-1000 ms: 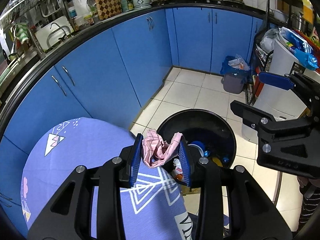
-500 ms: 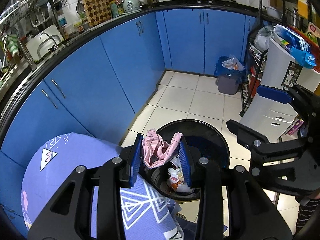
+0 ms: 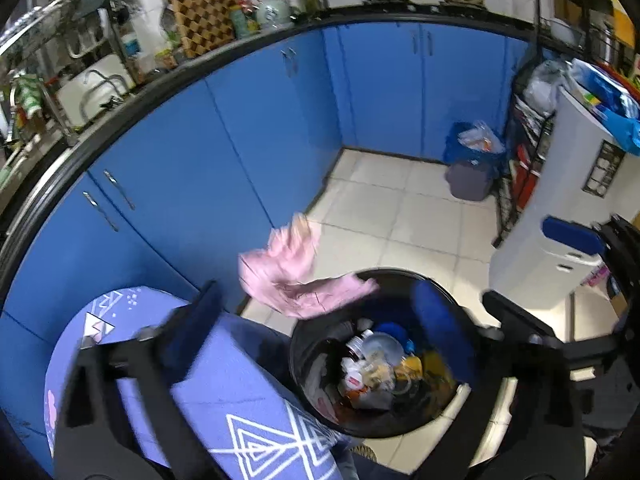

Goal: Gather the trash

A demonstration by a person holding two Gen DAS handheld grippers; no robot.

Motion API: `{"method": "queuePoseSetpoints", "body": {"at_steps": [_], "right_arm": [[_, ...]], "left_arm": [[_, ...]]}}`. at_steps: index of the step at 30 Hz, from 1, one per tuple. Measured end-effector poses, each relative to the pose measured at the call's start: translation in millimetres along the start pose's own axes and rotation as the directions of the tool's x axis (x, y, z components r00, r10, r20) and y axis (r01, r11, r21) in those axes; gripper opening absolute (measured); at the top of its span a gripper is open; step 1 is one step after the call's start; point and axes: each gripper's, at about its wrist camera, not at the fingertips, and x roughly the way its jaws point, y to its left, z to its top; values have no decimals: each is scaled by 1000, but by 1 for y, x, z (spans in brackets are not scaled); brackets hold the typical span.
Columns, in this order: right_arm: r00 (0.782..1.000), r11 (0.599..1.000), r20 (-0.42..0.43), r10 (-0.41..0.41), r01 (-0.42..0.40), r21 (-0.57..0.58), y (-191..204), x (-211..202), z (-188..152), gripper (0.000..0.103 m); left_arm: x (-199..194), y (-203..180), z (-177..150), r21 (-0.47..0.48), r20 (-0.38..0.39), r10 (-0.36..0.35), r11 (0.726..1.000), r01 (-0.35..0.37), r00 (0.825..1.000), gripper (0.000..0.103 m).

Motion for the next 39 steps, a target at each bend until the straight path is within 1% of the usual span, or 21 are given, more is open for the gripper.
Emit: {"method": "queuePoseSetpoints", "body": {"at_steps": [2, 3, 7, 10, 11, 13, 16, 20, 22, 24, 27, 39], "right_arm": [[1000, 1000, -1, 2, -2, 4, -1, 1, 0, 77], [1000, 1000, -3, 4, -4, 7, 0, 1, 0, 77], [1000, 1000, -5, 8, -8, 10, 1, 3, 0, 77], [1000, 1000, -9, 8, -8, 11, 4, 3, 1, 77], [1000, 1000, -9, 9, -9, 11, 5, 3, 1, 78], [1000, 1000, -6, 8, -8, 11, 4, 3, 2, 82], [1000, 1000, -3, 12, -12, 12, 5, 2, 3, 83], [1000, 1000, -5, 12, -12, 9, 7, 2, 3, 83], [1000, 1000, -10, 13, -12, 6, 8, 2, 3, 85], [1000, 1000, -8, 15, -15, 3, 9, 1, 3, 93], [1000, 1000, -2, 7, -7, -7, 10, 0, 2, 96], [1000, 1000, -3, 9, -9, 6, 8, 1, 1, 96]], "left_arm": [[3, 2, -1, 1, 0, 23, 1000, -23, 1000, 100], [7, 4, -2, 0, -15, 37, 999, -37, 999, 100], [18, 19, -10, -49, -69, 35, 998, -39, 997, 100], [20, 28, -13, -79, -82, 26, 996, -32, 996, 100], [20, 30, -14, -87, -83, 15, 996, -22, 996, 100], [16, 32, -15, -98, -72, 0, 995, -7, 997, 100], [9, 33, -15, -94, -41, 5, 996, -9, 999, 100], [7, 33, -14, -91, -38, -3, 996, 0, 999, 100], [7, 34, -15, -94, -37, -5, 996, 2, 999, 100], [6, 35, -14, -97, -35, -5, 995, 1, 999, 100], [5, 35, -14, -102, -33, -8, 995, 5, 999, 100], [3, 37, -15, -105, -31, -6, 995, 3, 1000, 100]]}}
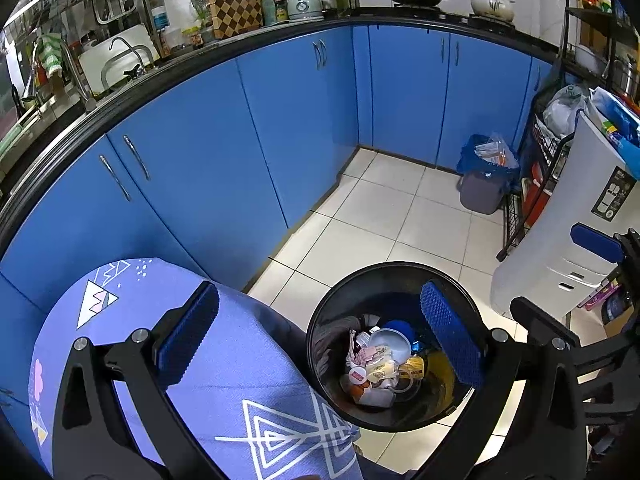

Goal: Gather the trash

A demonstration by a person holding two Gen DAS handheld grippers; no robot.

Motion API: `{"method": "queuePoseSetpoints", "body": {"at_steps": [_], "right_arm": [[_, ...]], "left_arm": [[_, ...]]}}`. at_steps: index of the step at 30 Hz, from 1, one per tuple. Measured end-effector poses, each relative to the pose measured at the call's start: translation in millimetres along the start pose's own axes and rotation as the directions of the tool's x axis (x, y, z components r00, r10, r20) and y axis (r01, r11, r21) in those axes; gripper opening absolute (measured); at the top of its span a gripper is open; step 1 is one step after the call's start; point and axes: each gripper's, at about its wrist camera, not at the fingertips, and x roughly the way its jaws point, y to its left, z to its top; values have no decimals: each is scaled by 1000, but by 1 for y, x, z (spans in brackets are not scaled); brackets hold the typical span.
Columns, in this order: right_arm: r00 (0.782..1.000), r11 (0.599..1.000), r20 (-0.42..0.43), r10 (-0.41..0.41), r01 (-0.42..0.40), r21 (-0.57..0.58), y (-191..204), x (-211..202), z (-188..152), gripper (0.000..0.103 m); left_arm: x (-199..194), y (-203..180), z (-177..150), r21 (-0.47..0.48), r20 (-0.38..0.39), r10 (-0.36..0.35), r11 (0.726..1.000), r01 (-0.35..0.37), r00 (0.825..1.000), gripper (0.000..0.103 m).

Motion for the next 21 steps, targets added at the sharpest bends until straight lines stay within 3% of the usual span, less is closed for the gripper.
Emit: {"method": "queuePoseSetpoints", "body": {"at_steps": [21], "right_arm": [[1000, 1000, -5, -3, 3, -4, 0, 1, -1, 96]], "left_arm": [[-3, -1, -2, 9, 6, 3, 1000, -3, 1000, 100]]}}
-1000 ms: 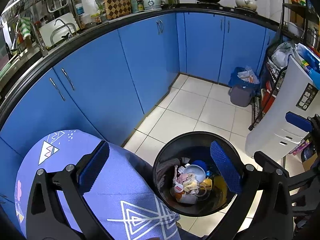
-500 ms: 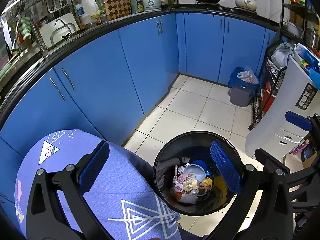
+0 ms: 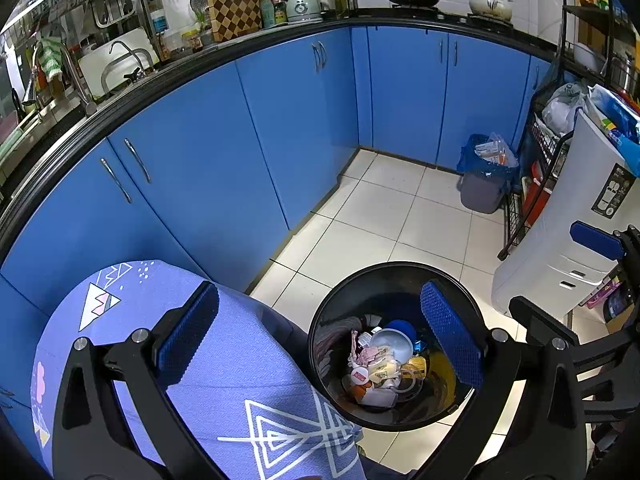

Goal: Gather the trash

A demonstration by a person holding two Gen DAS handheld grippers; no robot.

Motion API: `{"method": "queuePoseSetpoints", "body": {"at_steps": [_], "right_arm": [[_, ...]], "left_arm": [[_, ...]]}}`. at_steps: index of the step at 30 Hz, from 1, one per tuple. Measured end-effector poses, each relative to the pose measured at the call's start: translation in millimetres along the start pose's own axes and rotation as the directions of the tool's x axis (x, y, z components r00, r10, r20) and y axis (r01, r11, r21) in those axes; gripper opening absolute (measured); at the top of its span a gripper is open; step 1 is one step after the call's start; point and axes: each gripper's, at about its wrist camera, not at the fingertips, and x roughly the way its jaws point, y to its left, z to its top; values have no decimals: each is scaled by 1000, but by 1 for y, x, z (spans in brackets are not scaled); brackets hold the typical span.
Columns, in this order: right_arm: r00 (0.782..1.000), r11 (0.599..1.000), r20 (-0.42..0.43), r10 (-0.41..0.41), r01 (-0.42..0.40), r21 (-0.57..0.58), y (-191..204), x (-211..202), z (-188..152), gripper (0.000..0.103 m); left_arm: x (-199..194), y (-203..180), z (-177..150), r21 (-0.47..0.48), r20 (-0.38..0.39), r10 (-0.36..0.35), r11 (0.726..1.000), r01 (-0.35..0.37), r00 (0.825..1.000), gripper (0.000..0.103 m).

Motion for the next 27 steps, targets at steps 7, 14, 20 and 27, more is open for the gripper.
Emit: {"method": "queuePoseSetpoints", "body": {"at_steps": [7, 14, 20, 27], "right_arm": [[1000, 1000, 0, -2, 2, 0, 0, 0, 0, 96], [1000, 1000, 3, -2, 2, -6, 0, -1, 1, 96], [1000, 1000, 4, -1, 1, -6, 1, -1, 2, 96], [1000, 1000, 3, -2, 2, -5, 1, -1, 2, 96]], "left_arm": [[0, 0, 0, 2, -3, 4, 1000, -4, 1000, 100], [0, 0, 0, 1, -1, 1, 1000, -1, 1000, 100], [-1, 0, -1, 5, -4, -3, 1000, 3, 1000, 100], [-1, -1, -1, 7, -5, -2, 1000, 2, 1000, 100]]}}
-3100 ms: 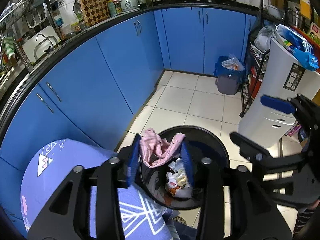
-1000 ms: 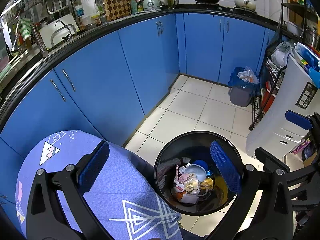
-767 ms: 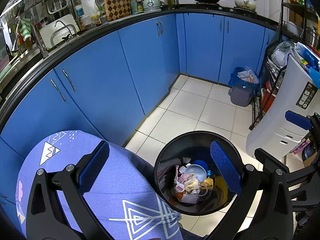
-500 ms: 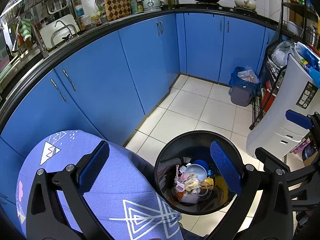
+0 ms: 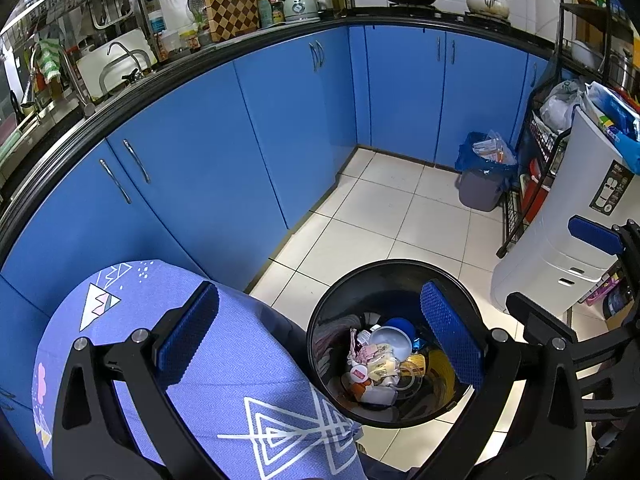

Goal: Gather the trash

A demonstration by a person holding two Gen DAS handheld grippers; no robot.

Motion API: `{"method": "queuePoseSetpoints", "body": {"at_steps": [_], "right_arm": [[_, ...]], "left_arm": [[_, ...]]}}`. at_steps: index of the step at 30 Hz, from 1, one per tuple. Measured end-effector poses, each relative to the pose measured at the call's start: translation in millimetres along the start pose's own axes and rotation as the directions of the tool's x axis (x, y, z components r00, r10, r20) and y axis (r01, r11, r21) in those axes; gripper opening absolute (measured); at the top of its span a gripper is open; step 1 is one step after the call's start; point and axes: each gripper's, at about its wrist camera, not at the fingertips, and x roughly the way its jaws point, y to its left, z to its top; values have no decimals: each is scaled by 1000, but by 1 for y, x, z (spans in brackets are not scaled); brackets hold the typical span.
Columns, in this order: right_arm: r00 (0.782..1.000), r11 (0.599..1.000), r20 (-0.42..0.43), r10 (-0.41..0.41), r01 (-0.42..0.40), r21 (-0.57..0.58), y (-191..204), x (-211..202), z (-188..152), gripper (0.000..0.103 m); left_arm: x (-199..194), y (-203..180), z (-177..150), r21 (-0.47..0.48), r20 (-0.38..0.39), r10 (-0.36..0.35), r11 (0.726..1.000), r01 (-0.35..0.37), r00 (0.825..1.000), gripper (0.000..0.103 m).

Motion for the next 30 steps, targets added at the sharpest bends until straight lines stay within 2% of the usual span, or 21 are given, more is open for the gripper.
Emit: {"method": "queuePoseSetpoints", "body": {"at_steps": [30], "right_arm": [[1000, 1000, -1, 0, 0, -3, 1, -1, 0, 96]], "left_arm": [[1, -2, -2, -1, 0, -1, 1000, 1, 1000, 100]]}}
